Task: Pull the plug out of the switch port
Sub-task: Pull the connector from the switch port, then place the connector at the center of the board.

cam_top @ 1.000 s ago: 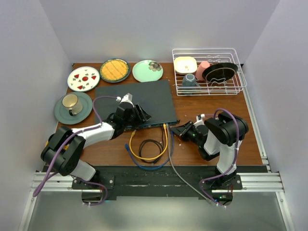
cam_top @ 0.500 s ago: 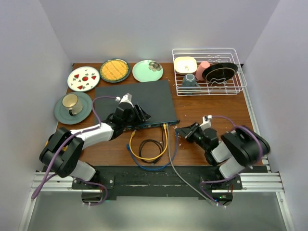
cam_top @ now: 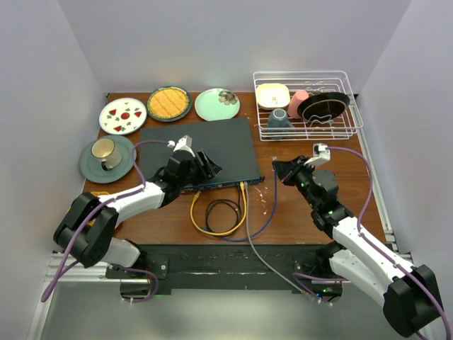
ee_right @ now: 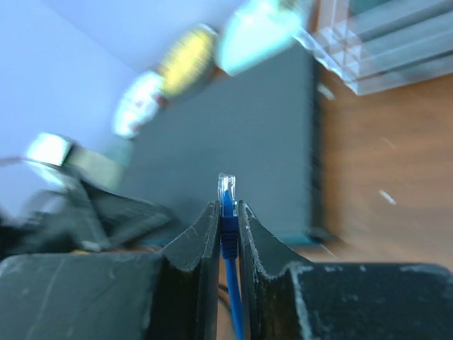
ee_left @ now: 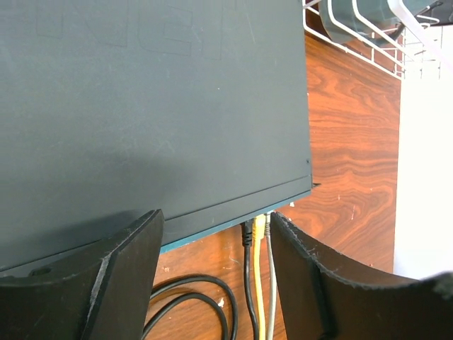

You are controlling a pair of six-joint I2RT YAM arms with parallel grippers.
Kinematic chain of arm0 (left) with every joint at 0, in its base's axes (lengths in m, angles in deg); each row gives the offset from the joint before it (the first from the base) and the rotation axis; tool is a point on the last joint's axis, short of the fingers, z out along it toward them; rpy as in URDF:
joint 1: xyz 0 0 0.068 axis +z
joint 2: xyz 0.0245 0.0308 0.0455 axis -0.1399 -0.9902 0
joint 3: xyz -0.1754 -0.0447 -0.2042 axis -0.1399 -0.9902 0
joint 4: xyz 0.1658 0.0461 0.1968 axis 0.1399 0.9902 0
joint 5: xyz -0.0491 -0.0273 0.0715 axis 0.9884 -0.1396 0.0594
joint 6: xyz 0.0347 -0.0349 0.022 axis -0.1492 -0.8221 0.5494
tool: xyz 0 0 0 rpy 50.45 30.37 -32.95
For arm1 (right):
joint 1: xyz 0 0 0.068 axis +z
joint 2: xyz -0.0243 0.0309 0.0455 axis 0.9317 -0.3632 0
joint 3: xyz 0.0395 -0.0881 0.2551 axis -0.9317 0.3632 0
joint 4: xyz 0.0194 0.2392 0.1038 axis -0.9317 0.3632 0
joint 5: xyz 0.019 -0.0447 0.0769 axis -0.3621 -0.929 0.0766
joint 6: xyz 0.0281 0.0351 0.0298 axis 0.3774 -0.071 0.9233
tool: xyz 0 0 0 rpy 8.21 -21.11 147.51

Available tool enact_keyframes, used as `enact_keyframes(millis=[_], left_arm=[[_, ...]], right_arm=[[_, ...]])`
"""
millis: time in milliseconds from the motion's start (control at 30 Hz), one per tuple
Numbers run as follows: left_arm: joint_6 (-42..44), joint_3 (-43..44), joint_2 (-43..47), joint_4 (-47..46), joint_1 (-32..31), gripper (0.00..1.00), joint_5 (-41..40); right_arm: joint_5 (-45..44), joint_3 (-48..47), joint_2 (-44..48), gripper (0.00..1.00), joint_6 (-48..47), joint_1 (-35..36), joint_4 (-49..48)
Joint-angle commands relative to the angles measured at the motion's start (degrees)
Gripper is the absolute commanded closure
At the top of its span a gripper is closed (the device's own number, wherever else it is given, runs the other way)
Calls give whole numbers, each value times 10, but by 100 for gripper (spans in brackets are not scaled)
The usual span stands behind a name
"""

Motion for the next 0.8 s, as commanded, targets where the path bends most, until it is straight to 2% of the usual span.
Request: enact_keyframes(millis=[0,233,533,700,767], left_arm=[[12,-8,18,1,-3,33,-17],[8,-8,24,9,-3,34,-25],[-4,-11,19,11,-3,34,-29],[-8,-17,20,-1,-3,34,-21],[-8,-21,22,-4,-2,34,-20]], right_arm=[[-76,-15,2,100,-59,0,148],[-234,-77,-4,100,-97,-1,278],[-387,-160,-18,100,-72,-3,351],[-381,-205,-69,100,-67,-3,376],[-350,-211,-100,85,-61,-2,389]])
